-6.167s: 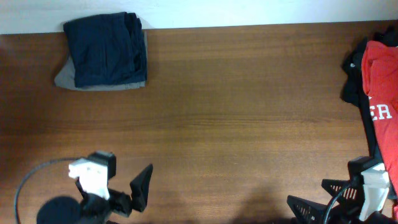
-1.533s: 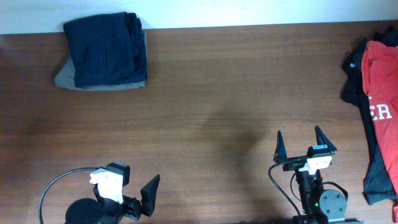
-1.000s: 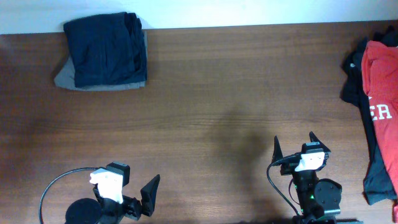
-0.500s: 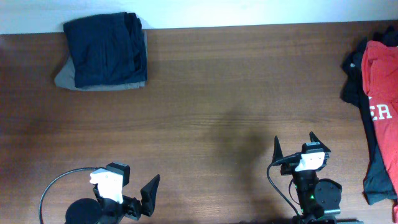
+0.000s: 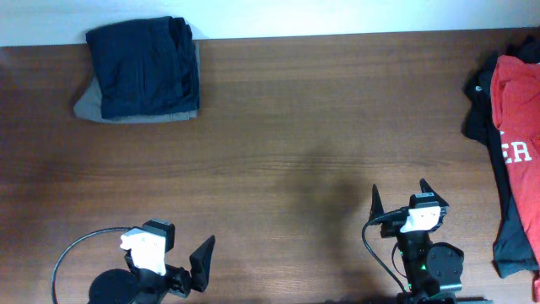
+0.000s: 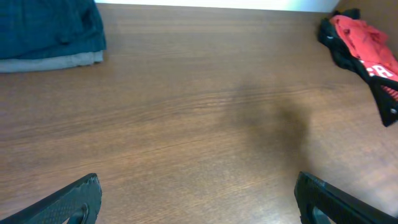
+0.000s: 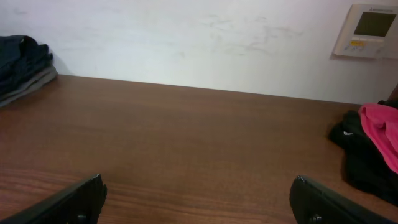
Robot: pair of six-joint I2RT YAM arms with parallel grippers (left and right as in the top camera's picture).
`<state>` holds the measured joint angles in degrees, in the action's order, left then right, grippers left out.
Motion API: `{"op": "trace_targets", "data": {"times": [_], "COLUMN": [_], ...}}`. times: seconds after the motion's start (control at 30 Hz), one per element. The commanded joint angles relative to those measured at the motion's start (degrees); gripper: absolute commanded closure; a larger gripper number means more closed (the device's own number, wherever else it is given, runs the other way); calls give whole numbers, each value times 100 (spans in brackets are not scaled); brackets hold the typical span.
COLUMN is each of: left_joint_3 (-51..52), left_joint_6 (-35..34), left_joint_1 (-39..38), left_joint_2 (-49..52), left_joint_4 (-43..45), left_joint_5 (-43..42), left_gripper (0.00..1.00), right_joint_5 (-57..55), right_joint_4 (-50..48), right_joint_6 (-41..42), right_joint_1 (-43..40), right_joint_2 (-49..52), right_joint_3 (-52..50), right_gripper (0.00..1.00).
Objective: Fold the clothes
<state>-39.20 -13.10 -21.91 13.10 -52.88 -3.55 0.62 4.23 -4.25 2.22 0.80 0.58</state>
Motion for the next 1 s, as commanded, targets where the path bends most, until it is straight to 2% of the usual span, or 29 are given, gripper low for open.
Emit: {"op": "trace_targets", "data": {"times": [0.0,0.23,0.4,0.57,0.7,0.8,0.97], "left_joint_3": [17,332,1121,2100,2835,3281,3646], "left_joint_6": [-15,-15,-13,-11,26,466,975], "left_joint_1": [221,1499,1991,2028,2026,2026,2026], "left_joint_2": [-50,-120,-654,-1257,-1279,-1279,-1281], "left_joint_4": [15,332,1375,2870,4212,5066,5372], "left_joint_5": [149,72,72,52,-15,-221,-308], "left_gripper": [1,1,1,1,1,1,1], "right_joint_5": [-92,-92,-92,-92,-92,-92,-92], "right_joint_4": [35,35,35,35,35,35,35], "right_joint_6": [63,63,63,63,63,63,63], "right_joint_1": [-46,-46,-46,-46,-46,-46,-46], "right_joint_2": [-59,-59,-59,-59,-59,-59,-59], "right_joint_3": [-26,-26,-26,-26,-26,-26,-26], "right_gripper": [1,2,1,1,1,1,1]}}
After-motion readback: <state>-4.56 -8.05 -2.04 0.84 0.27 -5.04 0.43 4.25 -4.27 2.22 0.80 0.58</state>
